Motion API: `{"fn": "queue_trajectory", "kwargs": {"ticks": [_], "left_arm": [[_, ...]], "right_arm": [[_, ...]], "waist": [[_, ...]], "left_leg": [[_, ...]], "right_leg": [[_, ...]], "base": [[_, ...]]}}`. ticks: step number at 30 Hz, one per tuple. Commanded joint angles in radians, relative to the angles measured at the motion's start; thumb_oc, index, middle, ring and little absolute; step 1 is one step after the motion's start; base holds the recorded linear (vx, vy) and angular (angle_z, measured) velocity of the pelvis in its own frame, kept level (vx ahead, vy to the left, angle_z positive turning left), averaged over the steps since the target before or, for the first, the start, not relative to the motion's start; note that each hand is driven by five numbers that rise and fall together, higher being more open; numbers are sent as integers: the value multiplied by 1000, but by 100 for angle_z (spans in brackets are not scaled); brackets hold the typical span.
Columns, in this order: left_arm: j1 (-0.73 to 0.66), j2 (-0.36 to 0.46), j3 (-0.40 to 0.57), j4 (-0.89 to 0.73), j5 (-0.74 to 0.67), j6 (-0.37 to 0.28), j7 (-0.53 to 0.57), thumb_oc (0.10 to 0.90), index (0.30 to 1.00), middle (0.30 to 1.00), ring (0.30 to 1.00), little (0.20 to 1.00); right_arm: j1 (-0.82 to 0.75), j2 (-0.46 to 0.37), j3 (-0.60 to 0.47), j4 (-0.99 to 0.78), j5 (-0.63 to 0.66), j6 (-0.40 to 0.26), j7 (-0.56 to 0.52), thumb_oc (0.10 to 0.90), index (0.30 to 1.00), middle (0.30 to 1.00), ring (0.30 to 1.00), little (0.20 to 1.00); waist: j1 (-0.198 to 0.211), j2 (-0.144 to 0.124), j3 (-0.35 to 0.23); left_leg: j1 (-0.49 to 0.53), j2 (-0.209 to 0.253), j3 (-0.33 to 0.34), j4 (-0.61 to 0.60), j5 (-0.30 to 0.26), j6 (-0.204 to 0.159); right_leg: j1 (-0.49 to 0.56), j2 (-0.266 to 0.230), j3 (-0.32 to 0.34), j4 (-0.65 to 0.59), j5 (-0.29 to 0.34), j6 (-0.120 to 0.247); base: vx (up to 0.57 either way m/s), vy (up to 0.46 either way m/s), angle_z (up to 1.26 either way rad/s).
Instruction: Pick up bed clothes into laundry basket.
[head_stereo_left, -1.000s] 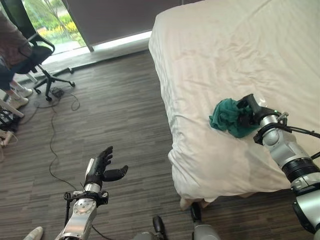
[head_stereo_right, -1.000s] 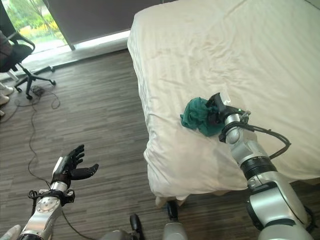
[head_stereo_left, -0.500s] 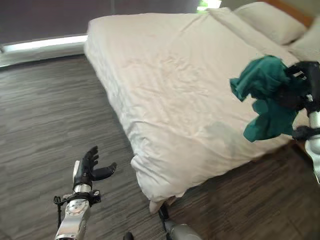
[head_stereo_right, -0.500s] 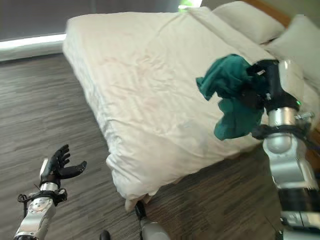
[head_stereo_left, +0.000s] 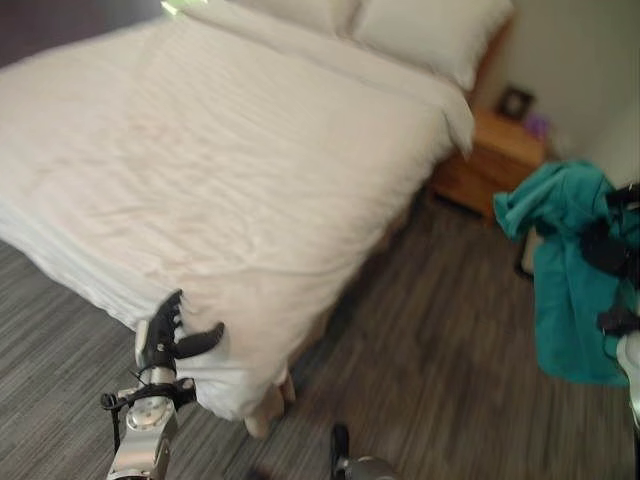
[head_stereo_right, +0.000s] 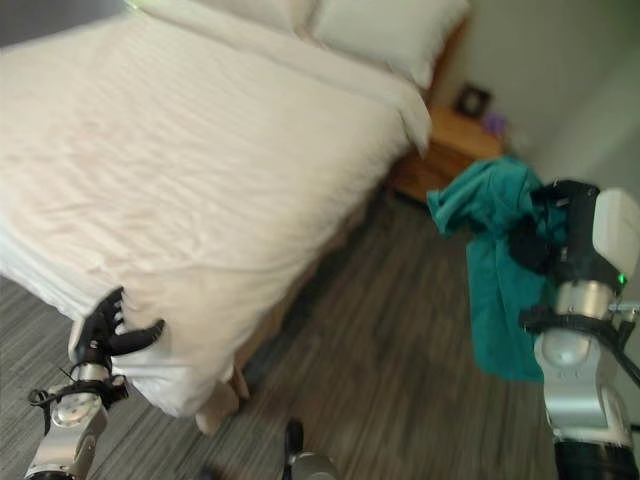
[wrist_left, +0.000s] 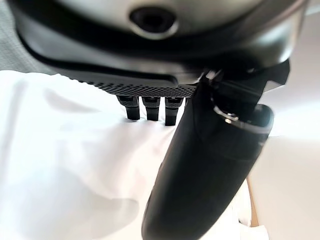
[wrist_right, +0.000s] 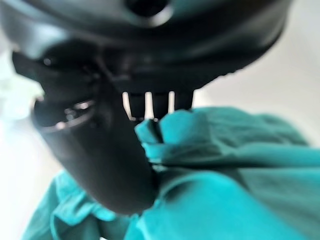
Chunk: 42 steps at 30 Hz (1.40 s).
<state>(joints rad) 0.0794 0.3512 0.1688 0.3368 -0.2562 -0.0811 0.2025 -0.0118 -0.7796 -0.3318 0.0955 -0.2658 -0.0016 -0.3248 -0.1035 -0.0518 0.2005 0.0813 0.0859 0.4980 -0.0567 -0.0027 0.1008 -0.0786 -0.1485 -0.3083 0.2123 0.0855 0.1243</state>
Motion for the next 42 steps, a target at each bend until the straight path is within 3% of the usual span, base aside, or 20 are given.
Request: {"fn": "queue_trajectory", "kwargs": {"ticks": [1, 3, 4, 6, 7, 9, 10, 14, 19, 25, 28, 29, 32, 33, 34, 36, 37, 39, 42], "left_arm": [[50, 83, -37, -201, -11, -95, -40, 800, 900, 900, 900, 900], [58, 83, -25, -201, -18, -97, -35, 800, 900, 900, 900, 900], [72, 81, -2, -211, -25, -99, -29, 800, 900, 900, 900, 900], [81, 83, 12, -214, -25, -98, -26, 800, 900, 900, 900, 900], [94, 81, 43, -220, -26, -104, -13, 800, 900, 900, 900, 900], [98, 80, 51, -218, -28, -107, -9, 800, 900, 900, 900, 900], [105, 79, 82, -219, -30, -109, 5, 800, 900, 900, 900, 900], [147, 61, 160, -201, -71, -110, 42, 800, 900, 900, 900, 900], [211, 25, 263, -116, -63, -81, 101, 800, 900, 900, 900, 900], [185, 87, 288, -129, 38, -86, 150, 800, 900, 900, 900, 900], [117, 156, 263, -217, 92, -104, 169, 800, 900, 900, 900, 900], [42, 208, 221, -289, 126, -122, 173, 800, 900, 900, 900, 900], [-87, 253, 132, -389, 115, -155, 165, 800, 900, 900, 900, 900], [-95, 256, 128, -384, 115, -155, 167, 800, 900, 900, 900, 900], [-219, 274, 38, -391, 114, -168, 165, 800, 900, 900, 900, 900], [-338, 287, -54, -360, 129, -161, 172, 800, 900, 900, 900, 900], [-372, 280, -82, -356, 131, -154, 174, 800, 900, 900, 900, 900], [-433, 259, -136, -326, 126, -145, 173, 800, 900, 900, 900, 900], [-444, 207, -188, -304, 129, -135, 145, 800, 900, 900, 900, 900]], "right_arm": [[-101, -71, -34, -32, -28, -47, -78, 400, 300, 300, 300, 300], [-101, -69, -26, -23, -31, -44, -75, 400, 300, 300, 300, 300], [-97, -60, -21, -18, -31, -40, -70, 400, 300, 300, 300, 300], [-86, -59, -24, -19, -35, -36, -68, 400, 300, 300, 300, 300], [-85, -44, -20, -17, -35, -32, -63, 400, 300, 300, 300, 300], [-80, -40, -22, -18, -32, -30, -61, 400, 300, 300, 300, 300], [-73, -32, -24, -12, -33, -28, -63, 400, 300, 300, 300, 300], [-61, -28, -28, 6, -25, -20, -79, 400, 300, 300, 300, 300], [-16, 5, -69, -10, -17, -13, -93, 400, 300, 300, 300, 300], [1, 24, -70, -38, -25, -26, -105, 400, 300, 300, 300, 300], [2, 34, -46, -40, -25, -40, -105, 400, 300, 300, 300, 300], [1, 39, -20, -41, -28, -51, -103, 400, 300, 300, 300, 300], [-13, 45, 38, -61, -27, -68, -87, 400, 300, 300, 300, 300], [-16, 46, 36, -59, -27, -68, -87, 400, 300, 300, 300, 300], [-46, 47, 91, -58, -25, -81, -81, 400, 300, 300, 300, 300], [-62, 48, 130, -56, -25, -88, -73, 400, 300, 300, 300, 300], [-65, 52, 149, -61, -29, -90, -70, 400, 300, 300, 300, 300], [-75, 69, 181, -79, -37, -94, -66, 400, 300, 300, 300, 300], [-59, 81, 197, -116, -56, -95, -43, 400, 300, 300, 300, 300]], "waist": [[40, -50, -106], [53, -59, -116], [79, -76, -127], [92, -83, -133], [107, -88, -140], [111, -86, -142], [122, -76, -142], [144, -46, -124], [157, -25, -95], [142, 1, -90], [114, 18, -94], [85, 27, -99], [31, 39, -103], [35, 39, -100], [9, 40, -96], [-5, 32, -84], [-8, 28, -81], [3, 16, -65], [1, 11, -51]], "left_leg": [[36, 58, 56, -31, -64, -104], [27, 58, 74, -31, -58, -105], [7, 58, 91, -30, -39, -107], [5, 57, 110, -30, -27, -114], [-9, 71, 134, -28, -4, -129], [-17, 83, 139, -26, 13, -140], [-32, 113, 144, -23, 54, -161], [-52, 176, 143, -17, 132, -205], [-64, 236, 144, 0, 197, -248], [-51, 281, 147, -14, 256, -281], [-45, 306, 148, -18, 279, -300], [-41, 321, 153, -19, 291, -310], [-31, 330, 156, -19, 294, -315], [-31, 331, 158, -19, 294, -314], [-32, 308, 117, -17, 275, -306], [-40, 276, 46, 20, 253, -298], [-44, 257, 1, 41, 234, -291], [-72, 189, -119, 112, 152, -237], [-77, 89, -297, 145, 62, -200]], "right_leg": [[188, -225, 5, 128, 11, 87], [206, -229, 14, 113, 50, 102], [250, -220, 12, 68, 88, 119], [276, -209, 6, 17, 82, 127], [295, -176, -7, -65, 51, 129], [301, -155, -7, -100, 17, 122], [314, -116, -13, -152, -66, 100], [335, -43, -16, -226, -201, 45], [375, 23, -30, -277, -239, -1], [401, 76, -39, -296, -260, -32], [406, 99, -37, -297, -266, -43], [404, 109, -32, -296, -265, -48], [388, 113, -7, -295, -260, -49], [386, 113, -5, -294, -259, -49], [363, 109, 32, -290, -257, -49], [348, 101, 68, -293, -249, -53], [342, 99, 86, -295, -242, -57], [320, 90, 129, -296, -208, -59], [301, 86, 216, -299, -177, -56]], "base": [[-225, -90, -61], [-174, -83, -95], [-214, -94, -68], [-225, -121, -65], [-232, -142, -69], [-223, -129, -65], [-207, -136, -55], [-237, -130, -28], [-231, -131, -13], [-160, -90, 11], [-156, -68, 21], [-159, -61, 15], [-156, -36, 9], [-152, 21, -5], [-147, 14, -24], [-128, -16, -82], [-114, -53, -118], [-63, -66, -119], [59, -10, -106]]}}
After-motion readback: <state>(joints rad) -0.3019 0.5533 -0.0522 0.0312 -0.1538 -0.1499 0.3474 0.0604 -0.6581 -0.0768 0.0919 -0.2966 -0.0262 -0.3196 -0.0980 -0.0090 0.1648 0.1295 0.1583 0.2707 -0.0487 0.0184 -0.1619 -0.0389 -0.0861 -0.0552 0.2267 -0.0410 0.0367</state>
